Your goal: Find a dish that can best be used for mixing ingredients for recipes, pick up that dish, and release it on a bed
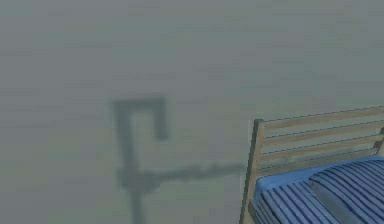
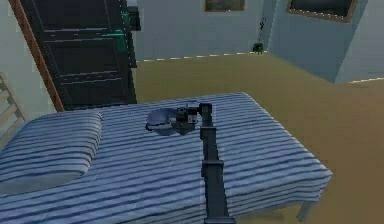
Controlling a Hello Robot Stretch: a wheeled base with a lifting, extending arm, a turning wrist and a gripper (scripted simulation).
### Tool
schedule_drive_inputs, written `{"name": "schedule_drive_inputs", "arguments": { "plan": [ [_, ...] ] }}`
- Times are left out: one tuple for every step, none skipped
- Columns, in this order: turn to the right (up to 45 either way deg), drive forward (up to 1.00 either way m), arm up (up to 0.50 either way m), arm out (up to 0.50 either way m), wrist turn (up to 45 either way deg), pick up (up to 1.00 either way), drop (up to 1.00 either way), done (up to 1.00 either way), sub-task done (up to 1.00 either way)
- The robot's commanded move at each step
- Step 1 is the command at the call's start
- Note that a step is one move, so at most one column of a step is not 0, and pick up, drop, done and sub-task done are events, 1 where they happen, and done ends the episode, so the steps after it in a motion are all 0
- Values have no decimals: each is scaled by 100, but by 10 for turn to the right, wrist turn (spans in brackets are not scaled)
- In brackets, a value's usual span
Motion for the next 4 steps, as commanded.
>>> {"name": "schedule_drive_inputs", "arguments": {
  "plan": [
    [0,0,-32,0,0,0,0,0,0],
    [0,0,0,0,0,0,100,0,0],
    [0,0,10,0,0,0,0,0,0],
    [0,0,0,-8,0,0,0,0,0]
  ]
}}
